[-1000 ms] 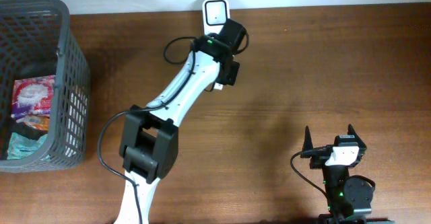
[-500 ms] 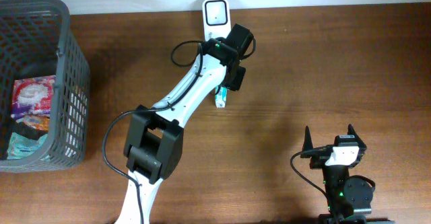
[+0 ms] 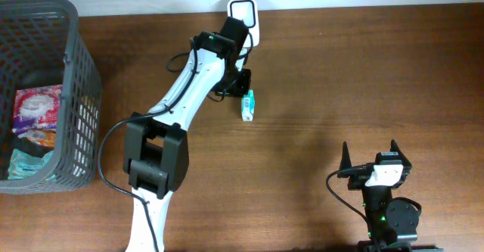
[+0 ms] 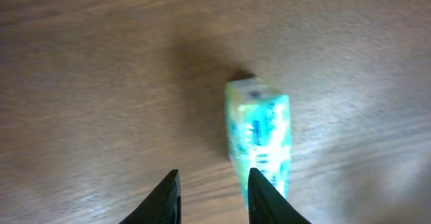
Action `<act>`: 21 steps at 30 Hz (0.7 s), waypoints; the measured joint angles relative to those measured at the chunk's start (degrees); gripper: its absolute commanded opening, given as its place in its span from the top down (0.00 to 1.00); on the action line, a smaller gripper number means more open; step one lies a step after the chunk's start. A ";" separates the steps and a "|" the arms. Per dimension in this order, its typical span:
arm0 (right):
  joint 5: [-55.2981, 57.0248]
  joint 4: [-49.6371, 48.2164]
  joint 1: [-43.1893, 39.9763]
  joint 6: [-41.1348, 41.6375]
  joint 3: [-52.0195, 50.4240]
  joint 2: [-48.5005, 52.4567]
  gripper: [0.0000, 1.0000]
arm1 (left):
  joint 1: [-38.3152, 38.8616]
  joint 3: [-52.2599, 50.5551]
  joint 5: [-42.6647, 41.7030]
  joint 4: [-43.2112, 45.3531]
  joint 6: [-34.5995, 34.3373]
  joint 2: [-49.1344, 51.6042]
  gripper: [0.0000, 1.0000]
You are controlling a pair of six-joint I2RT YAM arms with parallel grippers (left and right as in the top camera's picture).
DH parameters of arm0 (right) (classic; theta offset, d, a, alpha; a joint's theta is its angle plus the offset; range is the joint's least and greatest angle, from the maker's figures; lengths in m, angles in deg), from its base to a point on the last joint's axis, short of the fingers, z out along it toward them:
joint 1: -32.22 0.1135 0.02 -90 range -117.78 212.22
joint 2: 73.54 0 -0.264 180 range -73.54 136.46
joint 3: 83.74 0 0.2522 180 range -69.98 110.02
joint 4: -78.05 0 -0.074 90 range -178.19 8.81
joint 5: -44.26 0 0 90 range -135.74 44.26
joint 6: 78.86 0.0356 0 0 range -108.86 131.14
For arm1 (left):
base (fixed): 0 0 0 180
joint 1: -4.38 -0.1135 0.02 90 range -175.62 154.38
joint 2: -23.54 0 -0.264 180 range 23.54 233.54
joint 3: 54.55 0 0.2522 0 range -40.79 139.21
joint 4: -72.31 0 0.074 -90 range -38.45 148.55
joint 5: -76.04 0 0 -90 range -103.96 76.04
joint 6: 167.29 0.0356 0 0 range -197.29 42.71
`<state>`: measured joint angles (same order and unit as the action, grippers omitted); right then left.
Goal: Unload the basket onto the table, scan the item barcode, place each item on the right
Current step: 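Place the green tissue pack on the table and release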
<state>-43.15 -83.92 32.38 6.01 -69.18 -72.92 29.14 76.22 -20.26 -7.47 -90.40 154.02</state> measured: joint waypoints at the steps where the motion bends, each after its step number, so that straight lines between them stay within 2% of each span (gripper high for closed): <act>1: 0.00 -0.02 0.00 -0.04 0.00 0.00 0.02 | 0.22 -0.31 -1.05 0.55 0.02 0.00 0.69; 8: 0.02 0.00 0.00 0.00 0.00 0.00 0.02 | 2.21 -9.27 -9.18 11.45 -0.02 0.02 0.67; 12: 0.02 -0.02 0.00 -0.04 0.00 0.00 0.01 | 4.70 -9.20 -11.98 13.57 -0.07 0.02 0.59; 17: 0.02 -0.02 0.00 -0.04 0.00 0.00 0.02 | 6.56 0.87 -13.05 10.73 0.02 0.02 0.50; 20: 0.00 0.00 0.00 0.00 0.00 0.00 0.02 | 4.39 7.28 -11.08 5.11 0.02 -0.42 0.48; 21: 0.00 0.00 0.00 0.02 0.00 0.00 0.01 | 2.82 9.01 -9.22 3.06 0.02 -1.07 0.43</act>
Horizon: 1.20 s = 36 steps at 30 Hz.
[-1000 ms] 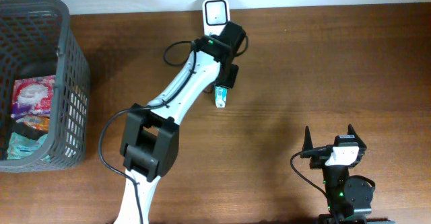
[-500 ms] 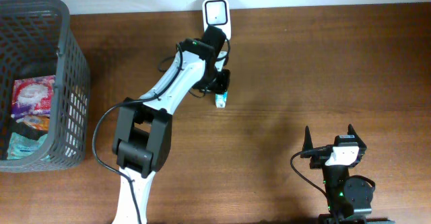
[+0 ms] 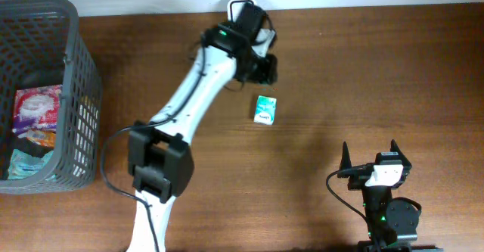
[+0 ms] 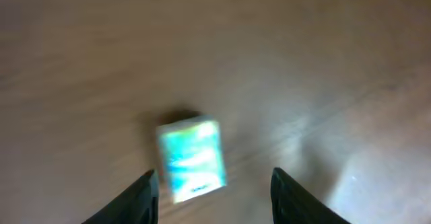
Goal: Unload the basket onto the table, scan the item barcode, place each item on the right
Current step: 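Place the green tissue pack on the table and release, then return the left gripper to the basket and grasp the orange box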
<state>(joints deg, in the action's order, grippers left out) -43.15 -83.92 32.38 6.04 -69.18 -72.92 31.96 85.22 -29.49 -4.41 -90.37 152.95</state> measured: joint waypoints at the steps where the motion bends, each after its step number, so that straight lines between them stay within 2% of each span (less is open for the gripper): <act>1: 0.02 0.00 0.00 -0.07 0.00 0.00 0.02 | -2.21 2.03 2.51 -2.58 0.00 -1.03 0.39; 4: 0.02 0.00 0.00 -0.02 0.00 0.00 0.02 | -9.42 6.75 8.22 -6.69 0.57 -5.44 0.38; 7: 0.02 -0.02 0.00 -0.02 0.00 0.00 0.02 | -17.68 9.14 13.79 -7.56 1.25 -13.40 0.31; 9: 0.02 -0.02 0.00 -0.04 0.00 0.00 0.02 | -23.61 9.66 16.33 -7.56 1.38 -18.69 0.09; 13: 0.02 0.00 0.00 -0.07 0.00 0.00 0.02 | -37.16 9.86 18.56 -4.79 1.22 -26.16 0.07; 15: 0.02 0.00 0.00 -0.04 0.00 0.00 0.02 | -42.73 9.92 18.82 -5.44 -1.27 -27.54 0.02; 17: 0.02 0.00 0.00 -0.04 0.00 0.00 0.02 | -49.35 9.99 19.39 -7.54 -6.14 -27.80 0.01; 21: 0.02 0.00 0.00 -0.07 0.00 0.00 0.02 | -53.64 9.44 19.43 -8.66 -12.39 -27.74 0.02; 23: 0.02 0.00 0.00 -0.02 0.00 0.00 0.01 | -53.68 9.31 19.41 -8.72 -13.29 -27.58 0.05; 25: 0.02 0.00 0.00 -0.07 0.00 0.00 0.02 | -53.64 9.31 19.41 -9.09 -13.84 -26.99 0.16; 36: 0.00 0.00 0.00 -0.04 0.00 0.00 0.01 | -53.64 8.96 19.39 -13.94 -14.43 -17.94 0.24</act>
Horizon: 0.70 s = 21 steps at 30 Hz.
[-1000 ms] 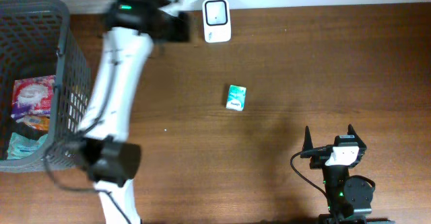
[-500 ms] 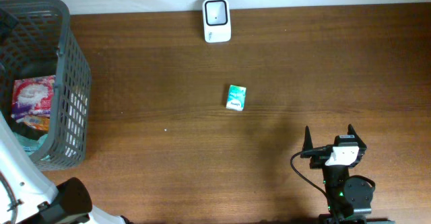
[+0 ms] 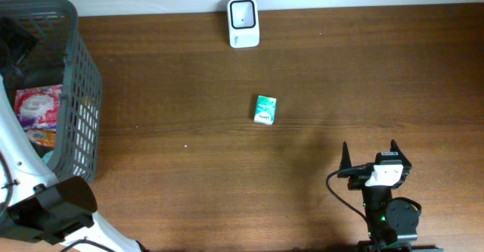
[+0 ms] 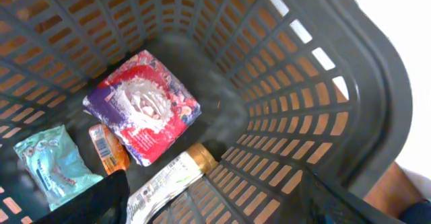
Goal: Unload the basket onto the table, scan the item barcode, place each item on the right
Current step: 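Return the left gripper to the basket and grasp the orange box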
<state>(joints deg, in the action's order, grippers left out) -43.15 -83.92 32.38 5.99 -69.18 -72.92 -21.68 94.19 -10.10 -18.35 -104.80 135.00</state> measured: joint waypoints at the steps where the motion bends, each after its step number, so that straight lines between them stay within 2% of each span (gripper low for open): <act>1: 0.02 0.00 0.00 0.04 0.00 0.00 0.01 | 0.00 0.00 0.00 -0.44 0.04 0.11 0.24; 14: 0.02 0.00 0.00 0.00 0.00 0.00 0.02 | 0.00 -0.39 0.00 -5.84 0.70 2.47 0.18; 19: 0.02 -0.02 0.00 0.00 0.00 0.00 0.02 | 0.00 -5.44 1.38 -5.31 0.50 6.01 0.18; 21: 0.02 0.00 0.00 0.00 0.00 0.00 0.02 | 0.02 -8.02 4.55 -4.55 -2.19 6.32 0.18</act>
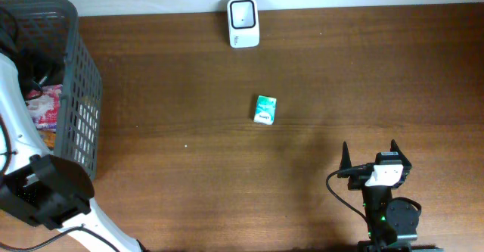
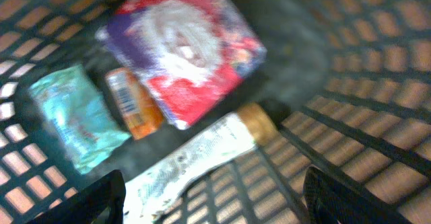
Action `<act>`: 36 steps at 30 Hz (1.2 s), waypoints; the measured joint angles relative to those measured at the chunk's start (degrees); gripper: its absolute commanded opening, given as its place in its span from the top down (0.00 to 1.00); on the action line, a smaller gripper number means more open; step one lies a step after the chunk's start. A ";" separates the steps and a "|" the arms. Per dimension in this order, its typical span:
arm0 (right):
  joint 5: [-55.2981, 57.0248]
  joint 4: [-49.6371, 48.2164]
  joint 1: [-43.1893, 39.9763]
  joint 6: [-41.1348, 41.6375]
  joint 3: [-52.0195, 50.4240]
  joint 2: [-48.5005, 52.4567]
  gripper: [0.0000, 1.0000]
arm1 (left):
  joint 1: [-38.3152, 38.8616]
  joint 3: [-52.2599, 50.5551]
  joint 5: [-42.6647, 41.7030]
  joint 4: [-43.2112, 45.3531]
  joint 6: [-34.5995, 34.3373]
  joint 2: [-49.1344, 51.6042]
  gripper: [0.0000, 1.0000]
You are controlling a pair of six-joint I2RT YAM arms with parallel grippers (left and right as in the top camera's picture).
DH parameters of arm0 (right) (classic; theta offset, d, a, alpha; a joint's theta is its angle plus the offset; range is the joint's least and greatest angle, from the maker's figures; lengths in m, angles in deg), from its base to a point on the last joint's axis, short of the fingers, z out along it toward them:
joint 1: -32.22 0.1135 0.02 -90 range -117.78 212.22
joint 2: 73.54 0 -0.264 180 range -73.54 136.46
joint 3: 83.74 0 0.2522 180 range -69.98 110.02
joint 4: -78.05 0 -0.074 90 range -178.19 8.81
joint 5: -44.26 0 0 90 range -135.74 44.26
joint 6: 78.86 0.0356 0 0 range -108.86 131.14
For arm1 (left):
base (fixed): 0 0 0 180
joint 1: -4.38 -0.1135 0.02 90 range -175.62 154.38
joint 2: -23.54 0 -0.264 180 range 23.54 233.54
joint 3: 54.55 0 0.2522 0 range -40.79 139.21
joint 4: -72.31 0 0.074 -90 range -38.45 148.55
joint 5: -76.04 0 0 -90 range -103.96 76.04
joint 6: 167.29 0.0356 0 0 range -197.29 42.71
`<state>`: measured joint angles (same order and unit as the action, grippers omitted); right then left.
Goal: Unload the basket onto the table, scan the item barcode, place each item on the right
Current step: 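Return the left gripper to the basket and grasp the orange box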
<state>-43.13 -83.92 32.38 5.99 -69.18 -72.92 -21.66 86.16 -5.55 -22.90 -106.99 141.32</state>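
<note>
My left gripper point(image 2: 217, 207) is open wide inside the grey basket point(image 1: 82, 70), low over its contents. Below it lie a red and purple pack point(image 2: 182, 46), a small orange item point(image 2: 131, 101), a teal packet point(image 2: 77, 116) and a white tube with a gold cap point(image 2: 202, 157). The tube lies nearest, reaching between the fingers point(image 2: 101, 197). A small teal box point(image 1: 265, 109) lies flat mid-table, below the white scanner point(image 1: 243, 13) at the far edge. My right gripper point(image 1: 370, 152) stands open at the near right, holding nothing.
The basket's slatted walls point(image 2: 377, 83) close in around the left gripper. In the overhead view the left arm point(image 1: 19, 131) reaches in over the basket's near side.
The left gripper has come down lower in the basket, so the packs look larger and closer. It is still open. The teal box and the right arm have not moved.
The left gripper, jaws narrow, was beside the teal box standing on edge below the scanner. Then it was open wide with the box lying flat on the table. Then the arm was over the basket at the left, and now it is low inside it.
</note>
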 measured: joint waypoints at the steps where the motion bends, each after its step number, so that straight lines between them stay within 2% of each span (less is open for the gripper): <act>1: 0.00 0.00 0.00 0.02 0.00 0.00 0.02 | -0.02 -0.79 1.31 0.09 -1.66 0.00 0.18; 5: -0.02 0.00 0.00 0.02 0.00 0.00 0.01 | -0.02 -5.09 6.43 2.69 -7.63 0.00 0.13; 6: 0.00 -0.02 0.00 0.02 0.00 0.00 0.02 | -0.02 -8.44 7.74 5.95 -9.16 0.00 0.13; 10: 0.00 0.00 0.00 0.00 0.00 0.00 0.02 | -0.59 -16.50 9.49 11.89 -10.47 0.20 0.13; 12: 0.00 0.00 0.00 -0.02 0.00 0.00 0.02 | -2.38 -19.58 9.73 12.31 -11.43 0.22 0.16; 13: 0.00 0.00 0.00 0.00 0.00 0.00 0.02 | -4.09 -20.90 9.86 12.76 -11.98 0.26 0.23; 17: 0.00 -0.02 0.00 0.00 0.00 0.00 0.02 | -7.63 -22.51 10.10 13.60 -12.85 1.57 0.22; 19: 0.00 0.00 0.00 -0.02 0.00 0.00 0.02 | -7.63 -22.56 10.08 13.57 -12.87 2.95 0.22; 21: 0.00 0.00 0.00 0.02 0.00 0.00 0.02 | -7.41 -23.06 10.08 13.60 -12.87 3.74 0.28; 28: 0.00 0.00 0.00 -0.02 0.00 0.00 0.02 | -7.41 -23.28 8.72 13.84 -13.20 3.74 0.36; 33: 0.00 -0.02 0.00 0.00 0.00 0.00 0.02 | -7.41 -30.08 7.48 18.38 -13.16 3.76 0.41; 34: 0.00 -0.02 0.00 0.00 0.00 0.00 0.01 | -7.39 -31.50 7.50 19.23 -13.20 3.76 0.44; 35: 0.00 -0.02 0.00 0.02 0.00 0.00 0.02 | -7.41 -33.16 7.50 20.44 -13.20 3.76 0.58; 36: 0.00 0.00 0.00 0.00 0.00 0.00 0.02 | -7.39 -34.25 7.58 21.05 -13.07 3.76 0.66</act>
<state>-43.13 -83.92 32.38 5.99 -69.18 -72.92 -29.05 51.91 2.03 -1.85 -120.06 145.08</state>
